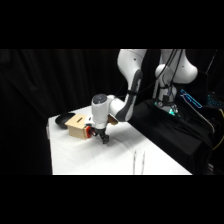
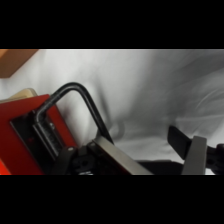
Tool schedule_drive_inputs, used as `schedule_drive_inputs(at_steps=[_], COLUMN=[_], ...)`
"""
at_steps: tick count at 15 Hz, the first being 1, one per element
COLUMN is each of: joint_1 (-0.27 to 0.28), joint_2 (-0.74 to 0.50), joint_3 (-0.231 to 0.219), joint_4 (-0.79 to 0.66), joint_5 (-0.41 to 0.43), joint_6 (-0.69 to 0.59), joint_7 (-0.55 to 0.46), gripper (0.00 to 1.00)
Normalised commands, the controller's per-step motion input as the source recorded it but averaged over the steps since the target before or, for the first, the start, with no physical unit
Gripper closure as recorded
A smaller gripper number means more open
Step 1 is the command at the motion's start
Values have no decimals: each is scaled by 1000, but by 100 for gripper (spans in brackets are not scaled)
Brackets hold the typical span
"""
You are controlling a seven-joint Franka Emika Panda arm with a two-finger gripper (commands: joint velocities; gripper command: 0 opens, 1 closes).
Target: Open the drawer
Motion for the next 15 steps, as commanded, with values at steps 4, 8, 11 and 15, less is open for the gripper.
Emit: schedule_drive_inputs(at_steps=[4,8,11,15], joint_1=[-13,-56,-48,-67], joint_2=[-272,-314,-344,-365], joint_3=[145,182,153,131], joint_4=[-333,-341,-319,-290], joint_5=[89,168,182,190], joint_6=[55,42,14,-13], joint_7=[-117,-151,-144,-156], gripper=[0,0,0,0])
